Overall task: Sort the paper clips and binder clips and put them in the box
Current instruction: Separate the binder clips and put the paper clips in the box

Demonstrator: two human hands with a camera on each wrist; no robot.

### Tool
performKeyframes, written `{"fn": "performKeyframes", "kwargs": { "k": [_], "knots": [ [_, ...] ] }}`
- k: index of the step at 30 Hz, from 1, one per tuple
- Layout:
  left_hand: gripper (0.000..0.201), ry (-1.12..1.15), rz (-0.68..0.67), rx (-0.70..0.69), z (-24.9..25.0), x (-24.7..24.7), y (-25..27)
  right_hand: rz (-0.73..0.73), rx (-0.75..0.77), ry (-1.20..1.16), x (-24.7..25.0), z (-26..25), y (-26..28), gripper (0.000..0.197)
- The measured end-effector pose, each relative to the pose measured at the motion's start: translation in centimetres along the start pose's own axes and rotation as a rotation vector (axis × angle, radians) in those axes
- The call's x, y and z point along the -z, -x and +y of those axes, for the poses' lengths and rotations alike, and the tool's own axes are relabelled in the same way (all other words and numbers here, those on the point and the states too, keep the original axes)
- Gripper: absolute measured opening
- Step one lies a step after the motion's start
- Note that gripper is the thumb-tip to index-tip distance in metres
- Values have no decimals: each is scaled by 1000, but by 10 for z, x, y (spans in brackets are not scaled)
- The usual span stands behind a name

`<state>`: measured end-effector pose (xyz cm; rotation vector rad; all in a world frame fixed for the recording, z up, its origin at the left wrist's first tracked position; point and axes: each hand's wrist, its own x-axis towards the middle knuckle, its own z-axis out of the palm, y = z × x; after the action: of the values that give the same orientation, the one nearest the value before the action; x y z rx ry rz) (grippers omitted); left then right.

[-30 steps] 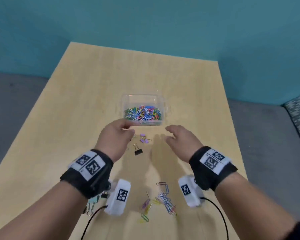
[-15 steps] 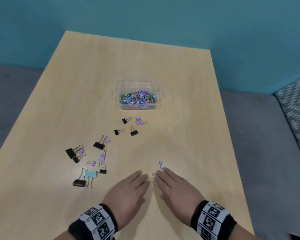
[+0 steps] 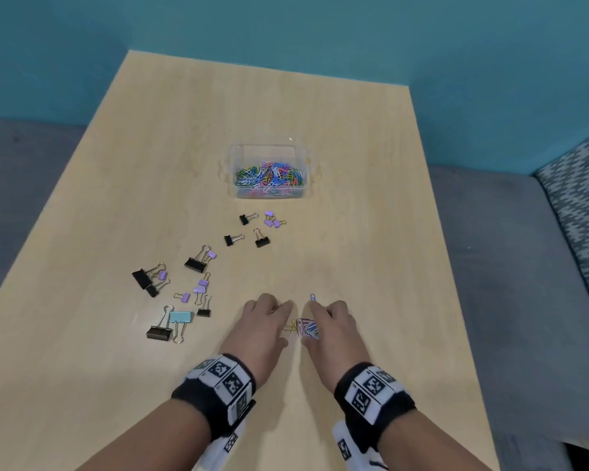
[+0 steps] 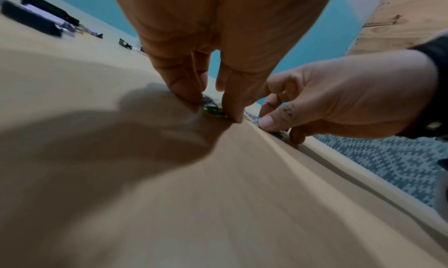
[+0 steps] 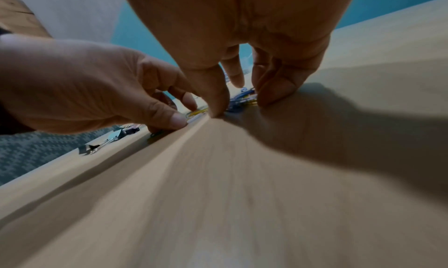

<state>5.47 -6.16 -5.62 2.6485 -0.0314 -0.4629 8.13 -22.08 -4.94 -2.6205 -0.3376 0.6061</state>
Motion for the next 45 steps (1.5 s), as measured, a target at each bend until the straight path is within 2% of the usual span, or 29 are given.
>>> {"fn": "performKeyframes", "kwargs": {
  "k": [6, 10, 14, 20, 25, 28, 31, 36, 38, 45],
  "knots": [
    [25, 7, 13, 20, 7, -3, -17, -16, -6, 47, 5, -7, -20, 13],
    [12, 27, 30, 72, 8, -3, -22, -67, -25, 52, 13, -8, -22, 15],
    [12, 21, 5, 103, 8, -1, -21, -78, -37, 70, 16, -5, -24, 17],
    [26, 34, -31, 153, 11, 7, -19, -108, -51, 25, 18, 4, -28, 13],
    [35, 48, -81, 162, 9, 13, -24, -167, -123, -114, 24, 6, -29, 13],
    [30, 106, -109, 193, 6, 16, -27, -195, -191, -301, 27, 9, -27, 14],
    [26, 271, -91, 251, -3, 18, -26, -228, -267, -492, 33, 13, -27, 15],
    [20, 1028, -41, 487, -12, 41, -26, -284, -317, -797, 52, 16, -35, 18],
    [21, 1210, -7, 509, -16, 59, -34, -280, -306, -905, 64, 10, -45, 19],
    [23, 1391, 224, 414, -27, 150, -110, -149, -151, -1157, 134, -48, -138, 25]
  ]
}}
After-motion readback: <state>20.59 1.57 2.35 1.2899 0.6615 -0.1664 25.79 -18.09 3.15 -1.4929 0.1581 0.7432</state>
